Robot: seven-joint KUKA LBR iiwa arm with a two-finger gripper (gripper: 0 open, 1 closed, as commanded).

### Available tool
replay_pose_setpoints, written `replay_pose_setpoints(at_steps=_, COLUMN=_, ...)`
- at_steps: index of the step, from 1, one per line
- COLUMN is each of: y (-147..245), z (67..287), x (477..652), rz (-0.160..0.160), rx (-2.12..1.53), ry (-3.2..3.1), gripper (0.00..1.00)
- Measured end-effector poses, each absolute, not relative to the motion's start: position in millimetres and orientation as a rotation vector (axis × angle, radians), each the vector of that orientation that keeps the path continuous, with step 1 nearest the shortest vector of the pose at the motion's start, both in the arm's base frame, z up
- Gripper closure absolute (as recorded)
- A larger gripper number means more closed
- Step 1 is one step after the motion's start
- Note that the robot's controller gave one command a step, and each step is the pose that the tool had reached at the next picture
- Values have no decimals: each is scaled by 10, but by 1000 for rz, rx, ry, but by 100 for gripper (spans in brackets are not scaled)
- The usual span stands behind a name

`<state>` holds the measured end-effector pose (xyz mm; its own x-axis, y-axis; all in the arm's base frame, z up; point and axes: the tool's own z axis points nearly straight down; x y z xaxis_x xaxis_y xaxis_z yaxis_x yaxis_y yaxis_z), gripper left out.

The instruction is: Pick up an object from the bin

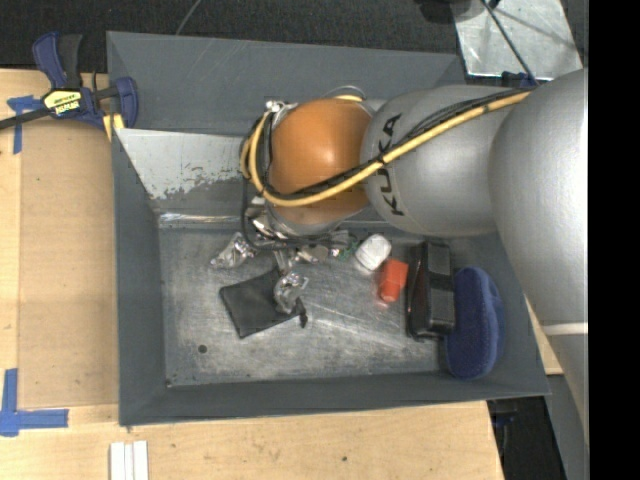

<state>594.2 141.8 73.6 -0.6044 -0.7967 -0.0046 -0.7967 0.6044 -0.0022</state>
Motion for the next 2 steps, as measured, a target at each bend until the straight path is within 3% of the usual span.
replay_pose_setpoints(at_steps=1, y=1447, z=777, x=5978, rz=1, rx=-1384, ry=2795, gripper=100)
replay_pose_setpoints(at_steps=2, y=1412, z=1939, x=5935, rz=-3, rx=-1348, ry=2824, gripper=100)
